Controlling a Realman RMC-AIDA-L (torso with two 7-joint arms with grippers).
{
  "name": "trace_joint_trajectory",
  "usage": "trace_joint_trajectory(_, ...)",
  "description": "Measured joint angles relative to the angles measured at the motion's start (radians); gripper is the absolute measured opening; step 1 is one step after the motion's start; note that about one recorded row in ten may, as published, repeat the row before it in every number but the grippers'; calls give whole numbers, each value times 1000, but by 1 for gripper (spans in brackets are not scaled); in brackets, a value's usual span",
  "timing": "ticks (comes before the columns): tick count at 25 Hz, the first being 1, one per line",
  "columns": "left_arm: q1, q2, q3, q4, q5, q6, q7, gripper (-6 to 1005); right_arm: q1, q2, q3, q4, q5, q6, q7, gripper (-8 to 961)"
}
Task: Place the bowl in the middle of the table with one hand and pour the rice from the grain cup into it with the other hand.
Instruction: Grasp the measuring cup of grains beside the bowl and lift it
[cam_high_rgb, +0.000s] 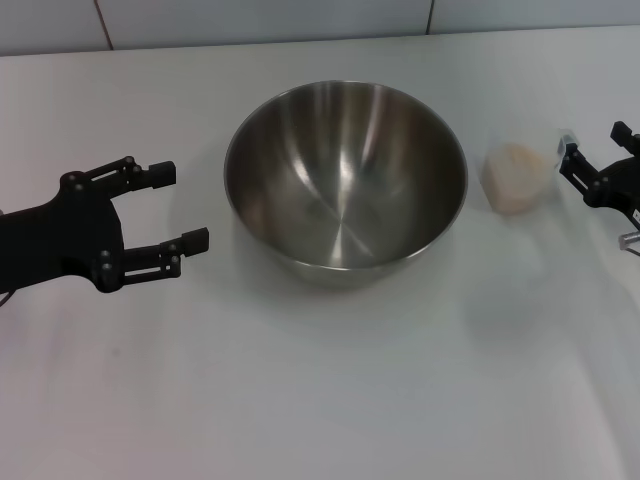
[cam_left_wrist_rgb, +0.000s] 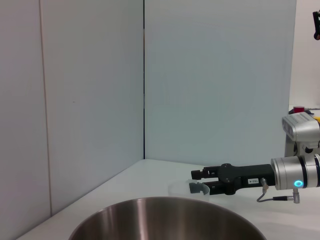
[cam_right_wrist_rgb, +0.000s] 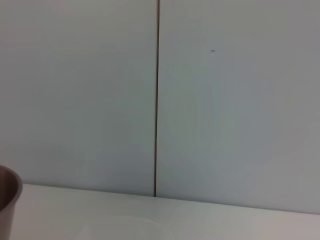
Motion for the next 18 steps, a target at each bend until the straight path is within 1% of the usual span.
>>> trace_joint_trajectory(7, -3, -2, -1, 0, 0, -1, 0, 839, 5, 0, -11, 1, -11, 3, -30, 535)
trace_joint_trajectory(11, -4, -3, -1, 1, 0, -1, 0, 839, 7, 3, 0, 10, -6, 5, -86, 533)
trace_joint_trajectory(14, -4, -3, -1, 1, 0, -1, 0, 838, 8, 3, 0, 11, -5, 7, -88, 531)
trace_joint_trajectory(18, -4, -5, -8, 0, 0, -1, 0, 838, 8, 3, 0, 11, -4, 7, -88, 410)
